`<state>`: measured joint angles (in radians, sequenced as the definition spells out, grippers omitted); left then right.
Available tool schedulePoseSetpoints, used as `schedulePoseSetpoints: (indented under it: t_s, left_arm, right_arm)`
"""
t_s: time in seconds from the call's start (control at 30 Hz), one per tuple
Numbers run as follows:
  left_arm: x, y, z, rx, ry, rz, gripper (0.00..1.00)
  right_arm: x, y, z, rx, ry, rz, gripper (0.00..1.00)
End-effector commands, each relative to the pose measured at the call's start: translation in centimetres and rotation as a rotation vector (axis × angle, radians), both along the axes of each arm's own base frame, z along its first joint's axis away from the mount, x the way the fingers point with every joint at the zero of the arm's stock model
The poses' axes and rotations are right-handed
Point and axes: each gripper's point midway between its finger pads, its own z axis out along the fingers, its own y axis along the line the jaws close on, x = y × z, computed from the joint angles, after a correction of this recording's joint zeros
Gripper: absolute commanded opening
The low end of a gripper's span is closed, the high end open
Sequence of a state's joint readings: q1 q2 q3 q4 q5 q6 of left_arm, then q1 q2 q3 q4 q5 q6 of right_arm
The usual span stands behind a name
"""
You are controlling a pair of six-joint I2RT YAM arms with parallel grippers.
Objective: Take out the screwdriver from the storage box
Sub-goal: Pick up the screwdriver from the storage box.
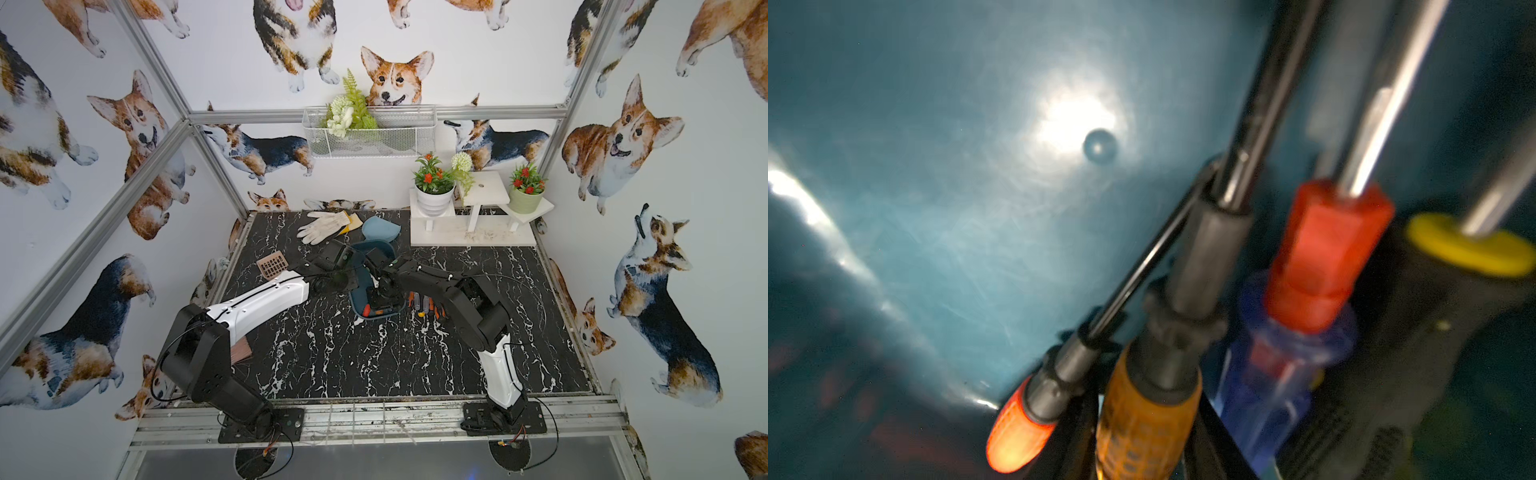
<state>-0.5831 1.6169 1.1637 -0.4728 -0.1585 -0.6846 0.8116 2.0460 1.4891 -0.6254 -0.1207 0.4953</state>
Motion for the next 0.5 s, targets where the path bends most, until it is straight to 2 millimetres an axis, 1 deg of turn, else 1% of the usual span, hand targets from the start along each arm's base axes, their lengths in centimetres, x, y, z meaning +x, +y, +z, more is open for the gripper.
schedulePoseSetpoints:
  t_s: [0.0, 0.13, 0.23, 0.4, 0.47]
  left_arm:
    - [0.2, -0.4, 0.8, -0.015, -0.013, -0.016, 0.00]
    - [0.2, -0.3, 0.8, -0.009, -0.014, -0.016, 0.00]
    - [0.2, -0.1, 0.8, 0.000, -0.014, -0.015, 0.00]
    - [0.1, -0.2, 0.2, 0.002, -0.004, -0.015, 0.00]
    - [0.1, -0.1, 0.0, 0.001, -0.004, -0.010, 0.00]
  right_arm:
    - [0.4, -1.1, -0.7, -0.064, -0.010, -0.008, 0.37]
    - [0.4, -0.9, -1.0, -0.057, -0.003, -0.008, 0.31]
    - [0.4, -0.9, -0.6, -0.049, -0.009, -0.009, 0.26]
    - [0.4, -1.0, 1.0, -0.020, -0.049, -0.007, 0.15]
    - [0.4, -1.0, 1.6, -0.010, -0.060, -0.003, 0.13]
